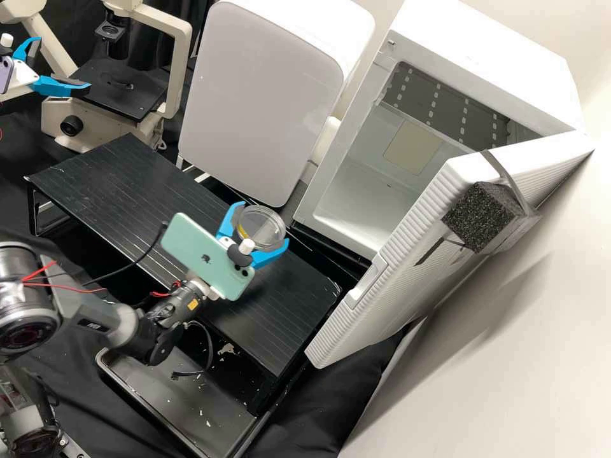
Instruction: Take the petri dish out of the incubator
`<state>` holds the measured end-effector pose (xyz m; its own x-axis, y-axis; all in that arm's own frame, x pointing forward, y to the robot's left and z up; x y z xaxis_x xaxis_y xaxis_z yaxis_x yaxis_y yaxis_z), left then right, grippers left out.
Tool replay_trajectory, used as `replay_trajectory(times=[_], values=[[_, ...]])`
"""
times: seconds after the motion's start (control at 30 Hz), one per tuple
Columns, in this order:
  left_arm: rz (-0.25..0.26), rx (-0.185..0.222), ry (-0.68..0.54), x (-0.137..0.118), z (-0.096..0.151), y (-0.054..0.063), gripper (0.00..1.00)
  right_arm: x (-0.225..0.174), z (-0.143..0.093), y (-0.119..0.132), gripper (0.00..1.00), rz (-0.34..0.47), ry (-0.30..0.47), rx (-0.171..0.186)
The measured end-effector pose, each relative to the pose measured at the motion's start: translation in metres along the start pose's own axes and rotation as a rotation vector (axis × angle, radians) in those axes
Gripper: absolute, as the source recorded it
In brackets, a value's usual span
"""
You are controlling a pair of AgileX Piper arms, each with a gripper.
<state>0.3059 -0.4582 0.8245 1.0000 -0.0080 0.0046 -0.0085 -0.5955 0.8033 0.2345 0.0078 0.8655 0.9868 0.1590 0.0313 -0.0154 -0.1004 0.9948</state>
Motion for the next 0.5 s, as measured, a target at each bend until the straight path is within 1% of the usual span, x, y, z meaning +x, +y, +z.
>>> replay_trajectory(times=[0.2,0.27,0.37,0.5], values=[[0.0,0.0,0.0,0.0,0.0,0.0,1.0,-0.018,-0.016,-0.024,0.0,-0.096,0.062,-0.049],[0.0,0.0,0.0,0.0,0.0,0.0,1.0,-0.023,-0.02,-0.035,0.0,-0.146,0.081,-0.066],[0.0,0.0,0.0,0.0,0.0,0.0,1.0,-0.028,-0.023,-0.047,0.0,-0.2,0.099,-0.081],[0.0,0.0,0.0,0.0,0.0,0.0,1.0,-0.031,-0.027,-0.057,0.0,-0.244,0.122,-0.098]])
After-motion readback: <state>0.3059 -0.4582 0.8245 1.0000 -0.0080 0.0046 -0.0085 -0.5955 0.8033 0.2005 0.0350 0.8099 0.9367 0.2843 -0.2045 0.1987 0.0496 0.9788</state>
